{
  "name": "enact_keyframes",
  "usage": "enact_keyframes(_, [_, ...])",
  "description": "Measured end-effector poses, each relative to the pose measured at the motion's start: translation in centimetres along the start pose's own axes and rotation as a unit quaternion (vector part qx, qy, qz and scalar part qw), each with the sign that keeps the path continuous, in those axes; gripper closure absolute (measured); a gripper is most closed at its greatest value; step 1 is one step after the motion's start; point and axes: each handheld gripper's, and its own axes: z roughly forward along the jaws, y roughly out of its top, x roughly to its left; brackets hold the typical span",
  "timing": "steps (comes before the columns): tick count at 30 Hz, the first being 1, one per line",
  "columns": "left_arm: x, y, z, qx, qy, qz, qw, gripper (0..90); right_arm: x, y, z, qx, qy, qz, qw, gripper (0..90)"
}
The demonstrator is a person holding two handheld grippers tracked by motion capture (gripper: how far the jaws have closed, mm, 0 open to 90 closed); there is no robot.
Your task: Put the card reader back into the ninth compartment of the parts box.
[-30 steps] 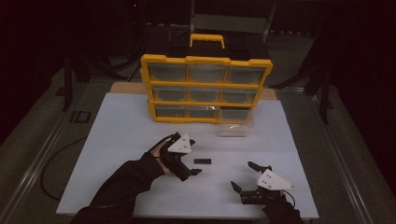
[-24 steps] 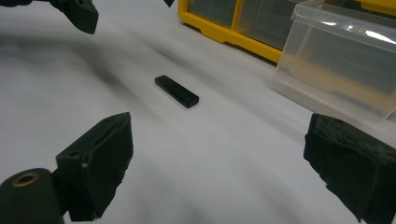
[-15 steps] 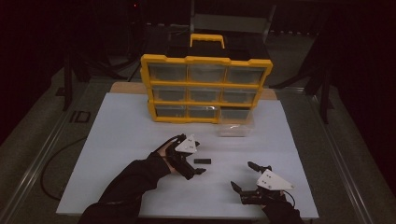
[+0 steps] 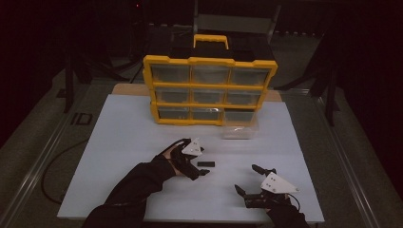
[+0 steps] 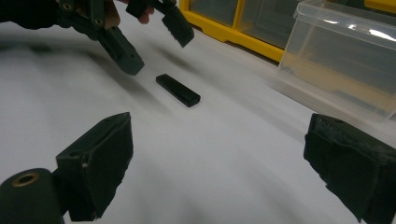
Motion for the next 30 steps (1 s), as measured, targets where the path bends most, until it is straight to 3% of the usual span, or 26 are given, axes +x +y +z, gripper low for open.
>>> enact_keyframes(8, [0.2,-0.4,0.9,0.019,-0.007,0.002,0.9998,32.4,0.0,0.0,0.0,0.000,0.000,-0.001,1.0000,8.4])
enact_keyframes(16, [0.4,-0.4,1.6,0.031,0.001,0.000,0.9995,48.7,0.0,0.0,0.0,0.000,0.000,-0.004,1.0000,8.4])
enact_keyframes(24, [0.7,-0.3,2.0,0.044,0.003,0.007,0.9990,56.2,0.0,0.0,0.0,0.001,0.000,0.000,1.0000,8.4])
enact_keyframes(30, [0.8,-0.5,2.2,0.043,-0.014,0.000,0.9990,63.2,0.0,0.1,0.0,-0.001,0.000,-0.003,1.0000,8.4])
